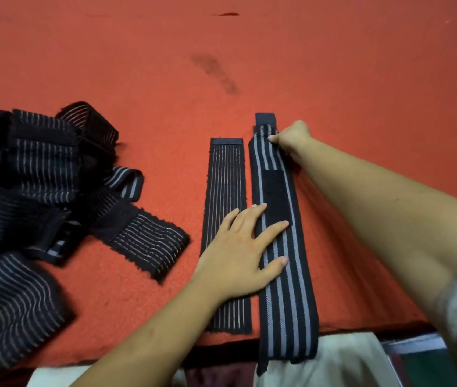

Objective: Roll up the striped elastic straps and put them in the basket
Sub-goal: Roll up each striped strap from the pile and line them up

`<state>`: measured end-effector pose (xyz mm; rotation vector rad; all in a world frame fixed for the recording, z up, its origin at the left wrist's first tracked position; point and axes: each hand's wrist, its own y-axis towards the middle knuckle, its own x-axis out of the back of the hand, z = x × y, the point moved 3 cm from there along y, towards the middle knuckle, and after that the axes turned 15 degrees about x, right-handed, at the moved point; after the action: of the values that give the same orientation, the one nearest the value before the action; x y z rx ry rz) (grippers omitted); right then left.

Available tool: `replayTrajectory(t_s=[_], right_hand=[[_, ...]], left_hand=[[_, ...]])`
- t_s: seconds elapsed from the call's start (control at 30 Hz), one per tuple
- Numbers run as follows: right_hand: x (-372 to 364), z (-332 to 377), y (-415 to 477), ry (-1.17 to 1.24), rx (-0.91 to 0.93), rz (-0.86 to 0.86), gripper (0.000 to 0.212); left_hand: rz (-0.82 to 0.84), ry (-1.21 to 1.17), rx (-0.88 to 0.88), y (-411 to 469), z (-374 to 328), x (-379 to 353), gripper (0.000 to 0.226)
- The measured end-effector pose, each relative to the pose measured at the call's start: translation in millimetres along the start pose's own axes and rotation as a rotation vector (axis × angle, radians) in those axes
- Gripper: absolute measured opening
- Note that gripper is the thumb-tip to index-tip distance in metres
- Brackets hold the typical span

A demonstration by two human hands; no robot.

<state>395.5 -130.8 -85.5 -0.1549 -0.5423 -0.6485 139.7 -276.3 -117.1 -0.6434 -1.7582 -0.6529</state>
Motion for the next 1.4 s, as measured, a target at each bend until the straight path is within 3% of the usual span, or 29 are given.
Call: replayTrajectory(t_s=[0.13,0.33,0.43,0.57,0.73,0.97,1.2,1.4], right_hand=[[13,18,-15,0.206,-0.006,0.005,0.031],[52,70,-78,0.477,0.174,0.034,0.011],[66,76,-121,0.545,0.226,0.052,0.004],[81,67,-183,0.584,0.281,0.067,0.006],[86,47,-260,0.689,0.316,0.047,0.026],[79,21,-303,0.699,0.236,-0.012,0.013],[93,39,-307,0.650,0.371,-0.049,0.009],[105,58,-299,0.530,0.469,-0.076,0.008]], left_hand=[[-0.009,-0.032,0.004,1,2,0,0.064],[0.009,-0.208,0.054,4,8,5,0.061],[0.057,-0.537,0.199,9,12,13,0.058],[-0.064,-0.945,0.453,12,17,47,0.034],[-0.073,-1.329,0.499,0,-8,83,0.034],[0.006,-1.495,0.607,-26,-35,73,0.014],[-0.130,-1.515,0.563,-19,-33,95,0.015],[0.001,-1.496,0.321,-21,-41,115,0.014]])
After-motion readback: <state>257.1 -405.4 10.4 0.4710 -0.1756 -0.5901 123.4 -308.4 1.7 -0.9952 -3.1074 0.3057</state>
